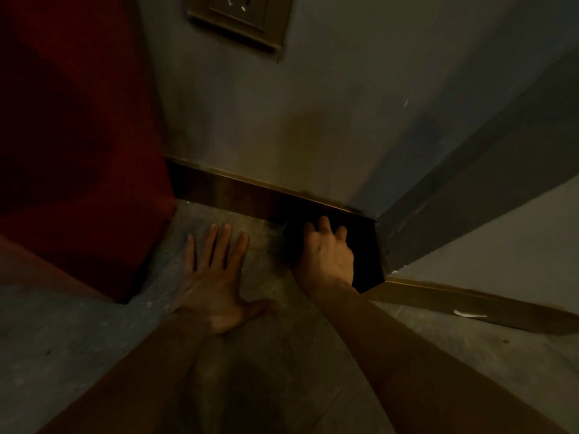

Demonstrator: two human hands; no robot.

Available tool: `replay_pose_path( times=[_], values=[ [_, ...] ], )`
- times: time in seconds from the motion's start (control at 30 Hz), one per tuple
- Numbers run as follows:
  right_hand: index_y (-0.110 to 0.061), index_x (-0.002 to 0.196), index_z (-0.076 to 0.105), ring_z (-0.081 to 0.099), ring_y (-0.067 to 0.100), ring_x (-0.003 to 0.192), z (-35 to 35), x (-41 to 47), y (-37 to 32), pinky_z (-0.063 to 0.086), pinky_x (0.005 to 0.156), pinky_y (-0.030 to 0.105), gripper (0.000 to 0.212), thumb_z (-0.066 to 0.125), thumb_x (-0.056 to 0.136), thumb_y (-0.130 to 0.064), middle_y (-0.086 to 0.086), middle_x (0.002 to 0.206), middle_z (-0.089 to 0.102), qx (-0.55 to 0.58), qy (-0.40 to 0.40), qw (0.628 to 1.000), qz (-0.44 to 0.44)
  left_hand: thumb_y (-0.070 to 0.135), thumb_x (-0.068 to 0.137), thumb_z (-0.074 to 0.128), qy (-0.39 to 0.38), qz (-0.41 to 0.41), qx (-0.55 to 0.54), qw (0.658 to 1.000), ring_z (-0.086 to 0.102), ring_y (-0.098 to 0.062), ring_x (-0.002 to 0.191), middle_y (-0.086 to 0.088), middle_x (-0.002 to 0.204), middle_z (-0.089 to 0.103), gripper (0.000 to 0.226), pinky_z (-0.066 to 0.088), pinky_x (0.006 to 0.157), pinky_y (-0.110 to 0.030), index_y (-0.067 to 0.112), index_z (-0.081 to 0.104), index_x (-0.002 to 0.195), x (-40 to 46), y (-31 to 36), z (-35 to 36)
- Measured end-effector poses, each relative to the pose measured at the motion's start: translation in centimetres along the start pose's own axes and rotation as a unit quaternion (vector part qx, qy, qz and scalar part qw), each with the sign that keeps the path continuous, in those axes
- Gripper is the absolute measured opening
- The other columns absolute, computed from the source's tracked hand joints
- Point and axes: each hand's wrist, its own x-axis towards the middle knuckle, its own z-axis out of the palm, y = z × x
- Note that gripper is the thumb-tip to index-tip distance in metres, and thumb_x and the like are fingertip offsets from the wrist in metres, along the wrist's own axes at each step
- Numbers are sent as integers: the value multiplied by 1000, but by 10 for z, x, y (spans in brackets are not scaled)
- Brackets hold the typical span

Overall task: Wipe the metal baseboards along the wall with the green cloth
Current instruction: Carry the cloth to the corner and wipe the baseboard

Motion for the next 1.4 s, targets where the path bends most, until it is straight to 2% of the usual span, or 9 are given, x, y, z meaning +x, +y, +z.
replay_pose_path(
  times=[0.13,0.33,0.53,0.67,0.8,0.9,1.0,1.17,1.4],
  values=[
    [-20,130,50,40,35,117,-7,-3,2,48,75,42,52,72,83,-23,5,131,43,19,-10,1000,21,106,58,12,-24,-9,-16,1000,-35,-28,144,-9,163,-25,128,-20,115,-60,28,-19,154,2,2,-11],
    [-21,130,51,43,36,116,-20,-11,4,49,79,44,54,71,81,-25,5,130,45,81,-23,996,34,100,58,14,-18,7,-38,999,-15,-25,151,-5,166,-14,124,-6,121,-56,29,-16,155,3,9,-34],
    [-30,132,52,46,33,119,-28,-34,4,51,86,44,58,73,78,-31,0,129,47,139,-34,990,-9,95,61,50,11,74,-123,990,22,-23,147,3,165,16,124,19,120,-51,42,-14,153,7,24,-51],
    [-28,125,51,53,29,116,-31,-48,0,53,90,43,57,75,74,-27,-1,127,52,185,-51,981,-35,84,58,67,8,126,-129,984,34,-21,141,5,159,32,127,21,118,-46,53,-17,148,1,33,-61],
    [-26,111,47,61,24,103,-32,-60,-2,52,79,33,58,80,64,-34,-2,114,61,251,-62,965,-48,68,65,76,16,143,-76,987,34,-17,141,7,156,37,119,15,120,-41,41,1,154,-9,38,-69],
    [-31,106,46,61,17,96,-34,-66,1,49,70,27,63,86,58,-39,-9,103,59,281,-81,955,-53,55,73,76,22,142,-58,988,39,-15,136,8,148,45,96,17,121,-39,36,22,150,-16,39,-76],
    [-36,102,46,58,9,90,-38,-73,5,46,65,20,64,89,56,-45,-13,100,58,302,-89,947,-64,56,80,72,24,151,-43,987,44,-13,126,9,135,53,70,21,116,-35,37,38,138,-22,37,-82],
    [-34,106,49,57,9,94,-38,-87,11,44,69,21,56,86,65,-38,-11,106,58,263,-81,956,-107,45,85,67,19,170,-33,985,45,-12,126,8,131,56,53,20,114,-34,34,44,132,-35,39,-82],
    [-28,113,50,57,19,105,-39,-97,11,46,80,29,55,84,69,-30,-3,118,58,216,-73,965,-129,40,86,67,24,182,8,983,47,-14,125,7,129,58,51,21,113,-33,31,46,132,-47,39,-83]
  ],
)
